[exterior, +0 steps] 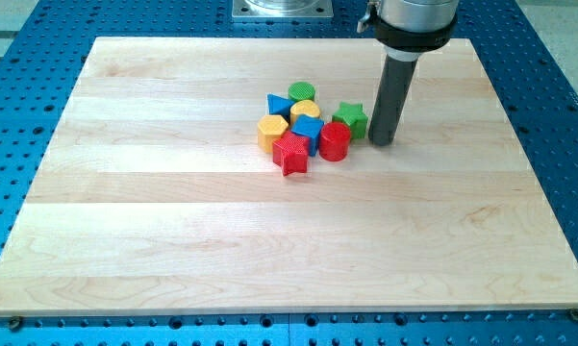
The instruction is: Place your arm below the red star
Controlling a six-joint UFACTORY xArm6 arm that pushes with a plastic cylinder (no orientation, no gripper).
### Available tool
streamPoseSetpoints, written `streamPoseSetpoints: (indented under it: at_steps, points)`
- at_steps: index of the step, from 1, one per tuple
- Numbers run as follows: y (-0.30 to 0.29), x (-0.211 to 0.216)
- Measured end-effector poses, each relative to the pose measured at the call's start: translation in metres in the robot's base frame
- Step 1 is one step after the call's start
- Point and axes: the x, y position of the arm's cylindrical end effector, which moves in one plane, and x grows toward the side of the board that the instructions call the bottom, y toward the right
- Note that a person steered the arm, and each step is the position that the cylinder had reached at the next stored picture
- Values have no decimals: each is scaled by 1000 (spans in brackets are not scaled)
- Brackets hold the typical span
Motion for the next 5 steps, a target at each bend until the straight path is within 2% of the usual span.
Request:
streamPoseSetpoints:
  at_steps: [1, 4, 5]
  points:
    - [-3, -13]
    - [-18, -12]
    - [9, 23]
